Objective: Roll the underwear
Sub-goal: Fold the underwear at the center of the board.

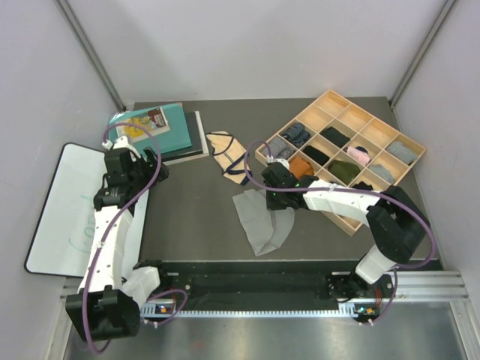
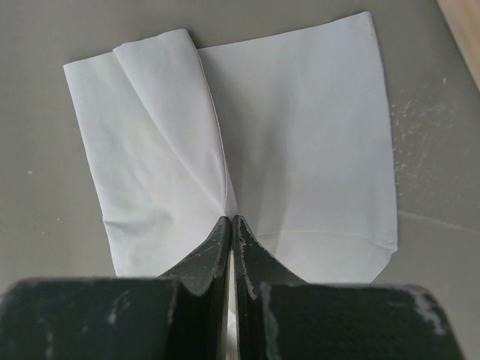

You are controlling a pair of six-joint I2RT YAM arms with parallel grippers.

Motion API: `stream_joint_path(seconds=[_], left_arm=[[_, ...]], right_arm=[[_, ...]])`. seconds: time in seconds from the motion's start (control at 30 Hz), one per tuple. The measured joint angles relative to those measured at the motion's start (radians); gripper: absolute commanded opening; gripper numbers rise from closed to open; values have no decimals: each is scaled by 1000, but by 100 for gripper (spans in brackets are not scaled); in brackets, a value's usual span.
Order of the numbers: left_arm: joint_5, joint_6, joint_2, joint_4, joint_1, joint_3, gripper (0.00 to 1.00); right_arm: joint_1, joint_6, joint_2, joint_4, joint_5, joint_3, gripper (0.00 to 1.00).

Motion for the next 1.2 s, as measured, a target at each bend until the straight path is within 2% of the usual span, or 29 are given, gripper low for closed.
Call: stream_joint_path(seconds=[1.2], left_arm=[[2, 1, 3, 0, -2, 0, 80]], right_arm=[[-109, -43, -45, 3, 49, -87, 0]])
